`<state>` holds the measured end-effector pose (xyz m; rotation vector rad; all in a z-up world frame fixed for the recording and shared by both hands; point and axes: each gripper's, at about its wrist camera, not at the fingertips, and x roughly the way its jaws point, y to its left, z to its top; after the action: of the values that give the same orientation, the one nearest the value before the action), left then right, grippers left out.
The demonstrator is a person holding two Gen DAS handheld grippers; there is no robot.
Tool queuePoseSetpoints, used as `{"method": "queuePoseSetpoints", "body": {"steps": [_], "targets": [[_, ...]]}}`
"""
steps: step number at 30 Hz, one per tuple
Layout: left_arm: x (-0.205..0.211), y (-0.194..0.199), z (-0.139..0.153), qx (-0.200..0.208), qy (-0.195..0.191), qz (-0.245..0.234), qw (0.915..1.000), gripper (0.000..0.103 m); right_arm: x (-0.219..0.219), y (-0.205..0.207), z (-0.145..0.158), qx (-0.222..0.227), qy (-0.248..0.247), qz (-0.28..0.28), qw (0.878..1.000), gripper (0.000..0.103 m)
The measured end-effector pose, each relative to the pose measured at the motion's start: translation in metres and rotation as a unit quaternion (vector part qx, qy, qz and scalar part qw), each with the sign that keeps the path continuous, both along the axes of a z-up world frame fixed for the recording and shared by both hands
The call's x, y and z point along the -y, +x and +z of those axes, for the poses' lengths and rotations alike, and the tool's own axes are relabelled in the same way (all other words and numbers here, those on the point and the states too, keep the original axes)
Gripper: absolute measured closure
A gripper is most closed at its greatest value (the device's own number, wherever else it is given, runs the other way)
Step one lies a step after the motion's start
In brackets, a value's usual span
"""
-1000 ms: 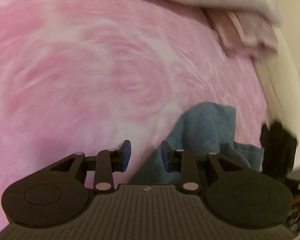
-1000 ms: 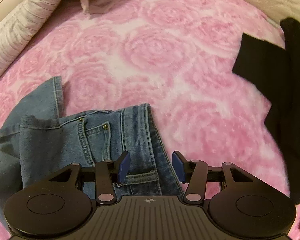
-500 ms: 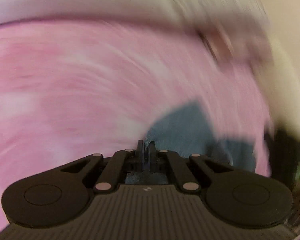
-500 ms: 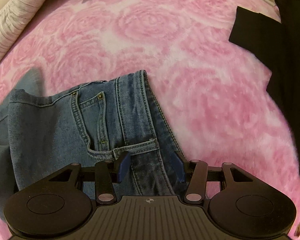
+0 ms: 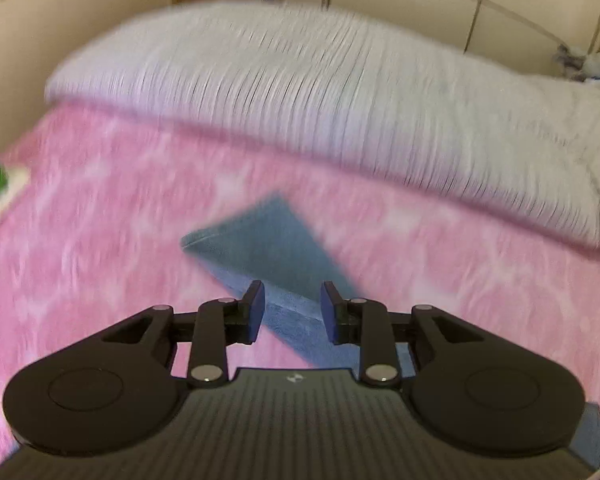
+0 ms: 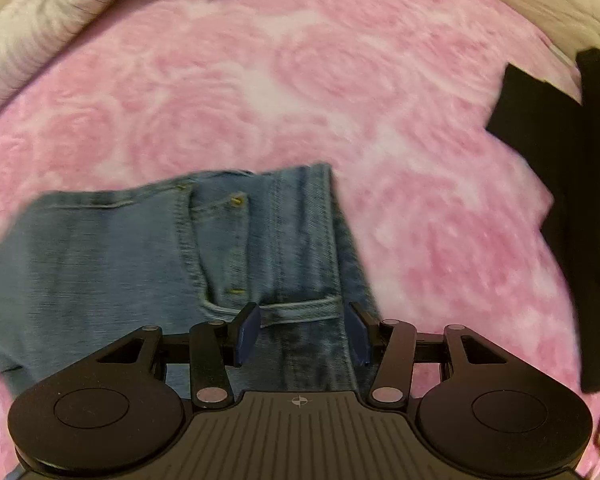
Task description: Fold clothes
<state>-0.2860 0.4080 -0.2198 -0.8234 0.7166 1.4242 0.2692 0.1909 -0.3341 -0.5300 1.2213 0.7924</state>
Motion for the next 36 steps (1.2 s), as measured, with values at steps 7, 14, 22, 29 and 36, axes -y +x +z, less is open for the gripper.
{"method": "queuePoseSetpoints", "body": {"steps": [7,14,22,29,36], "targets": [[0.038,-0.084,-0.065,0.130,-0.069,0.119,0.9819,0.078,0.004,-0.017,0.009,0.005,-0.005,0.002,1.000,0.052],[-0.005,-0.124,-0.098,0.181,-0.055,0.144,0.9715,0.075,0.014,-0.050,0.012,0.006,-0.015,-0.027,0.999,0.052],[-0.119,-0.129,-0.126,0.237,-0.028,0.168,0.9565,0.066,0.017,-0.124,0.019,0.044,-0.016,-0.060,0.997,0.052],[-0.184,-0.129,-0.156,0.210,-0.051,0.147,0.9653,0.094,0.019,-0.167,0.019,0.056,-0.026,-0.098,0.993,0.052],[-0.118,-0.160,-0.051,0.302,0.056,0.119,0.9441,0.099,0.016,-0.186,0.029,0.081,-0.034,-0.116,0.989,0.052]]}}
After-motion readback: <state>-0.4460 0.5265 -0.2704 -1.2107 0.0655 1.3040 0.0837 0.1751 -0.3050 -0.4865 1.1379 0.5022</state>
